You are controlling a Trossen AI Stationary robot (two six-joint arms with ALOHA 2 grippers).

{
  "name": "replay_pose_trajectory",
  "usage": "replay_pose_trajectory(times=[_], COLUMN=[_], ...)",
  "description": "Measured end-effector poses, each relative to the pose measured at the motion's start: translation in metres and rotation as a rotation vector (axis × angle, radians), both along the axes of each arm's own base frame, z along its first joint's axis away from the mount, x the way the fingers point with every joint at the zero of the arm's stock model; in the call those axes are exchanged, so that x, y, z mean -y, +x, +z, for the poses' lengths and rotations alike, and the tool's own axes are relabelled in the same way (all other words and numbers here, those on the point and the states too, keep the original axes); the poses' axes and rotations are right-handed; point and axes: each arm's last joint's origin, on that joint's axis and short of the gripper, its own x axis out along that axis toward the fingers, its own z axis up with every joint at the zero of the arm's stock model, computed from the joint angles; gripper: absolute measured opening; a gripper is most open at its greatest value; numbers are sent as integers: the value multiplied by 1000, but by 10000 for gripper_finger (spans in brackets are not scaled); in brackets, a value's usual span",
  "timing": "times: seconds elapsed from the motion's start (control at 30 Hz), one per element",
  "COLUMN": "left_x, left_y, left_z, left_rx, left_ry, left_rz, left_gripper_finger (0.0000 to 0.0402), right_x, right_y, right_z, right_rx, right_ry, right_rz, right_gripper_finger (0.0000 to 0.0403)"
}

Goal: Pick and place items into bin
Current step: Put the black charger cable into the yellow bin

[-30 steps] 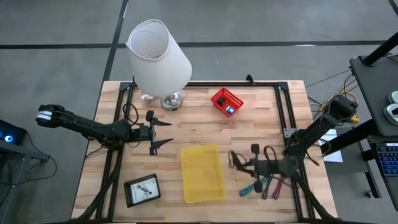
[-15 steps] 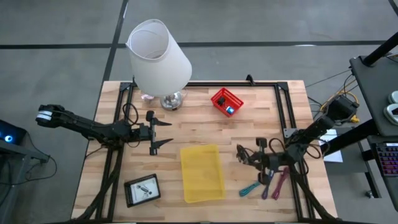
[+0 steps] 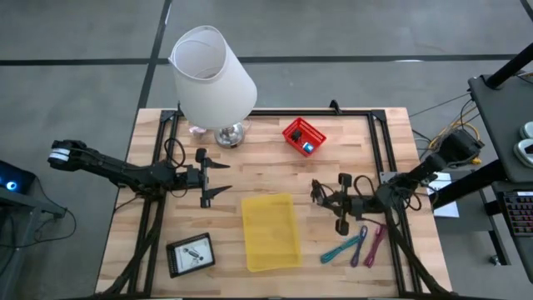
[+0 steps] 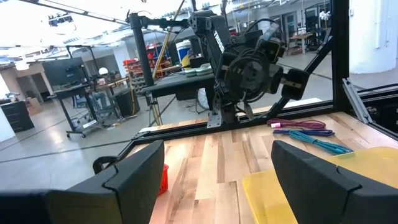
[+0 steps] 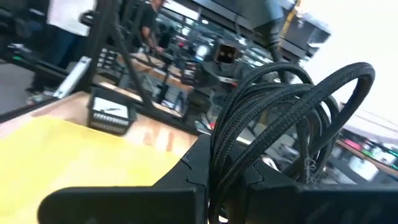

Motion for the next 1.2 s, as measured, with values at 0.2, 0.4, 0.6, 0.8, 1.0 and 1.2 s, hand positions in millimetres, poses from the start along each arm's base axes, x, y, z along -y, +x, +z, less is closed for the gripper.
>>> replay_pose_trajectory(times=[0.2, 0.4, 0.6, 0.8, 1.0, 1.2], left_x=[0, 0, 0, 0, 0, 0], left_y=[0, 0, 0, 0, 0, 0], left_z=[0, 0, 0, 0, 0, 0], left_rx=[0, 0, 0, 0, -1, -2], left_ry=[0, 0, 0, 0, 1, 1], left_rz=[0, 0, 0, 0, 0, 0], left_gripper_finger=[279, 279, 279, 279, 279, 279], right_x=[11, 26, 40, 47, 41, 39], right_y=[9, 17, 22, 24, 31, 40], right_z=[1, 0, -4, -3, 6, 8], right_rx=[14, 6, -33, -36, -31, -81], right_ry=[2, 42, 91, 131, 81, 25], right_rz=[172, 264, 218, 185, 327, 362], right_gripper_finger=[13, 13, 13, 13, 13, 13])
